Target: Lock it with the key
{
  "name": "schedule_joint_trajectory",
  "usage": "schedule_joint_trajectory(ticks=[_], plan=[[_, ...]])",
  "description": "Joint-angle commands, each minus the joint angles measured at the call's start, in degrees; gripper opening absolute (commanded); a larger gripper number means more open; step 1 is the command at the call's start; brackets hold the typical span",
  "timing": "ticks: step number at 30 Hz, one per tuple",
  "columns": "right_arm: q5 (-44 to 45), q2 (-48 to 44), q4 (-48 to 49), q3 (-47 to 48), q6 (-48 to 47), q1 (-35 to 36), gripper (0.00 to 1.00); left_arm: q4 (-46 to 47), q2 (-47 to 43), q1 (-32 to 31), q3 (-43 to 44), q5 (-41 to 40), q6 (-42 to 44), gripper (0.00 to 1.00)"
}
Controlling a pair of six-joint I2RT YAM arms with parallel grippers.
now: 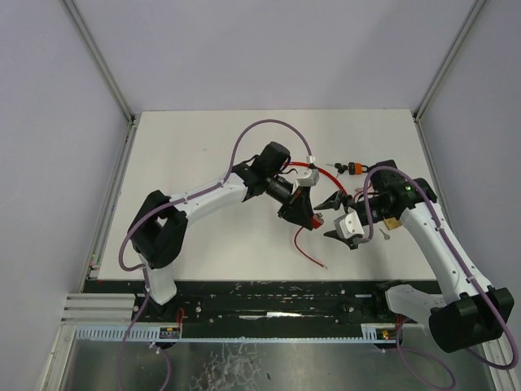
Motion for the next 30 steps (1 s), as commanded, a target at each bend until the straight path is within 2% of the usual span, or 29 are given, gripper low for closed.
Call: schedule_joint_trajectory(ticks=[1,9,14,22,25,29,30], plan=[[4.5,1.9,1.9,1.6,1.5,3.8,0.75,-3.9,1.5,-0.2,3.7,2.7,2.7,0.00],[8.4,3.7,3.3,2.5,2.6,7.2,0.68,-7.3,2.5,-0.4,5.2,3.1,5.4,0.00],[10.5,3.9,3.8,2.9,3.7,8.6,0.60,-8.4,2.5,-0.8,5.1,3.0,6.4,0.00],[11.2,2.4,6.3,1.6,6.1,9.0,0.35,-9.1,2.6,-0.8,5.5,3.5,7.2,0.01],[10.4,2.0,7.6,0.7,7.5,8.9,0.23,-9.2,2.4,-0.9,5.4,3.4,7.4,0.09],[9.9,1.4,9.0,0.1,11.3,8.9,0.12,-9.5,1.9,-0.9,5.0,2.3,7.8,0.38],[9.8,0.9,9.6,-0.4,12.5,8.9,0.10,-9.4,1.6,-1.0,4.8,1.8,7.8,0.42]])
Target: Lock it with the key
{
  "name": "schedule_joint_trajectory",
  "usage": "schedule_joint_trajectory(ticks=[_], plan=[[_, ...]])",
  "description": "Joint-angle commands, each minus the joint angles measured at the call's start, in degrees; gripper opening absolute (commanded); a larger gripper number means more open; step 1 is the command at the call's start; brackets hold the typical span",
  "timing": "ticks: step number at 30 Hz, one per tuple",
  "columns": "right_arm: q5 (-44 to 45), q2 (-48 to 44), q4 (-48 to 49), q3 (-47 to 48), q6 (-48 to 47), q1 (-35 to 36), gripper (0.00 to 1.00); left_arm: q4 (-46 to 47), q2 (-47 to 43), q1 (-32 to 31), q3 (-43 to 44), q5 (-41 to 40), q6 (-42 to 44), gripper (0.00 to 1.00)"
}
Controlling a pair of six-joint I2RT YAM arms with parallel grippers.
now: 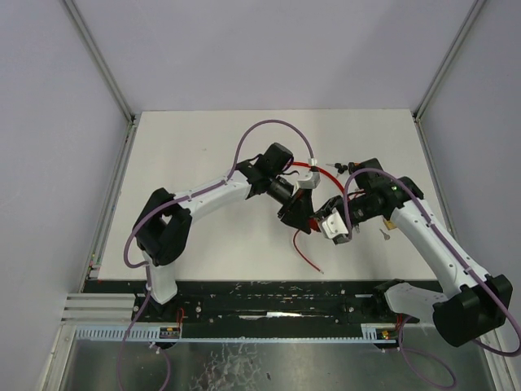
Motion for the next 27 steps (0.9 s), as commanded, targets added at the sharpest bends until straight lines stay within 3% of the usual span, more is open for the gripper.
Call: schedule_joint_trajectory(ticks=[1,3,8,18,24,27], plan=[[-0.6,-2.7,3.7,-1.3,6.6,0.0,0.09,-1.4,-1.2,-0.5,1.0,-0.1,1.1,0.46],[-1.4,-4.0,5.1,-2.7,9.4,-1.0,0.07,0.6,-2.1,-0.5,-0.2,-1.7,-1.2,0.55],[-7.0,-7.9,6.9,-6.3,13.8,-6.1,0.02,20.3,-6.9,0.3,-8.0,-8.7,-14.5,0.60],[-12.5,-13.1,12.8,-10.7,28.3,-12.7,0.00,45.7,-18.3,3.9,-22.5,-17.4,-27.3,0.62],[-15.3,-12.3,16.0,-8.8,41.3,-14.7,0.00,68.5,-24.9,5.7,-34.5,-25.8,-34.8,0.63],[-15.0,-12.1,20.4,-8.6,51.0,-15.3,0.00,79.3,-27.0,6.1,-40.7,-31.9,-36.6,0.78]])
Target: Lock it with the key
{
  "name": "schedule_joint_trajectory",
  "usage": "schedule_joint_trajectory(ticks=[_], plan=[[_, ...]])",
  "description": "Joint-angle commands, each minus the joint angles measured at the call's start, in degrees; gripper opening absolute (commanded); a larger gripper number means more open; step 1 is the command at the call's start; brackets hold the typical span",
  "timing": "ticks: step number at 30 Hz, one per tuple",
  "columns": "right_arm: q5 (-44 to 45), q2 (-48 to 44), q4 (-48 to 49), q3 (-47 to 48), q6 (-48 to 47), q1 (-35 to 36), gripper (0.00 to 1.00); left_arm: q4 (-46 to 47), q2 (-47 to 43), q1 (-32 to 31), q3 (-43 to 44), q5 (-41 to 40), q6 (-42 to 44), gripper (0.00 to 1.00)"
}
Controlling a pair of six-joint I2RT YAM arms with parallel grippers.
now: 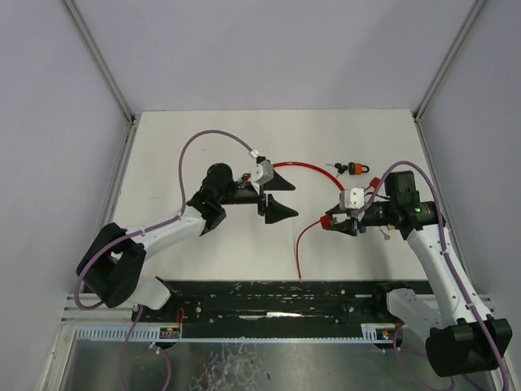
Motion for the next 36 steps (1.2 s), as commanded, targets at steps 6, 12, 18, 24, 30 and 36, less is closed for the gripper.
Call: schedule_joint_trajectory(ticks=[6,12,18,24,30,36], plan=[[-3.2,2.1,11.7,4.9,28.5,-2.4,0.00,29.6,-2.2,1.3,-9.2,-14.2,-9.6,1.00],[-1.9,4.9,15.1,6.5,39.0,-3.3,0.00,35.0,-1.3,0.9,-11.8,-10.0,-4.2,0.99],[-1.7,6.2,18.5,6.6,46.1,-4.2,0.00,38.0,-0.2,-3.3,-15.8,-13.0,10.6,0.93],[-1.5,7.2,20.7,6.3,50.4,-4.9,0.00,35.8,4.7,-8.3,-13.5,-19.7,20.4,0.82],[-1.0,7.8,21.0,6.2,50.8,-4.9,0.00,29.0,10.7,-10.0,-7.6,-23.4,21.0,0.64],[0.2,7.2,22.1,5.7,51.1,-4.9,0.00,24.6,14.7,-10.3,-2.6,-22.0,18.4,0.54]])
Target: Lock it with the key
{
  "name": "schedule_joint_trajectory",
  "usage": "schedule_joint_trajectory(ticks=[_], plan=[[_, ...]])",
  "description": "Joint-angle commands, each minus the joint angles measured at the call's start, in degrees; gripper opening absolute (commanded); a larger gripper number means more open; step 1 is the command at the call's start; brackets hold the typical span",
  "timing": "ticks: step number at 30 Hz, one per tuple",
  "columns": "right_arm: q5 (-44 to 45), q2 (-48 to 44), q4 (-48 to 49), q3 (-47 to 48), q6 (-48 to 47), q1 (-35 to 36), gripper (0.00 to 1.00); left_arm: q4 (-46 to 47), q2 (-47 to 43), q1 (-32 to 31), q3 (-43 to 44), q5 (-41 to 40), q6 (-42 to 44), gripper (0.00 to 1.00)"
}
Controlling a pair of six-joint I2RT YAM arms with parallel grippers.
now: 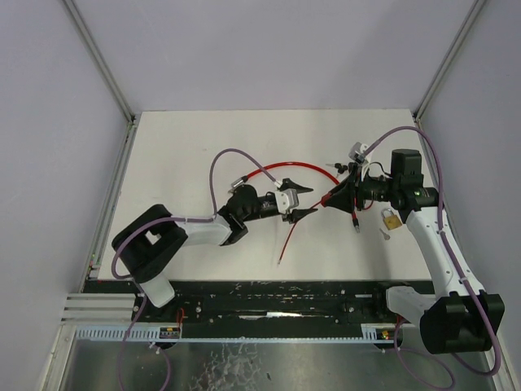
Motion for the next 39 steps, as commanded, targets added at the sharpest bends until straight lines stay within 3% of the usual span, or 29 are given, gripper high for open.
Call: schedule_joint_trajectory(ticks=[1,6,12,14,19,22,30,34,37,39], plan=[[0.0,-0.9,3.0,1.7,1.6,-0.3,0.00,-3.5,2.3,-0.7,4.4,-0.5,-0.3,0.53],[0.9,-0.7,3.7,1.4,2.2,-0.3,0.00,-4.7,4.9,-0.7,6.9,1.5,-1.5,0.43],[0.5,-0.7,4.0,1.0,2.2,-0.3,0.00,-7.8,5.6,-0.7,9.0,6.4,-2.0,0.01],[-0.1,-0.7,4.2,0.6,2.1,-0.3,0.05,-8.4,5.2,-0.4,9.2,9.0,-2.8,0.00],[-2.7,-2.2,2.1,2.1,-1.3,-1.5,0.60,-13.0,3.7,3.4,10.8,18.4,-7.9,0.00],[-4.3,-4.3,-2.1,3.6,-7.7,-3.3,0.76,-10.3,2.2,5.9,8.7,24.4,-9.5,0.00],[-8.9,-9.3,-6.0,1.1,-24.0,-4.7,0.80,-9.0,0.0,8.8,7.7,37.1,-13.2,0.00],[-13.2,-10.3,-10.1,-4.3,-45.2,-4.7,0.80,-7.2,1.3,8.9,9.8,45.2,-18.6,0.00],[-14.5,-9.1,-13.1,-6.6,-60.6,-4.4,0.79,3.2,2.6,8.8,9.8,48.6,-27.3,0.00],[-15.3,-7.6,-14.9,-6.2,-65.3,-3.8,0.78,11.6,3.8,8.7,9.2,49.5,-33.9,0.00]])
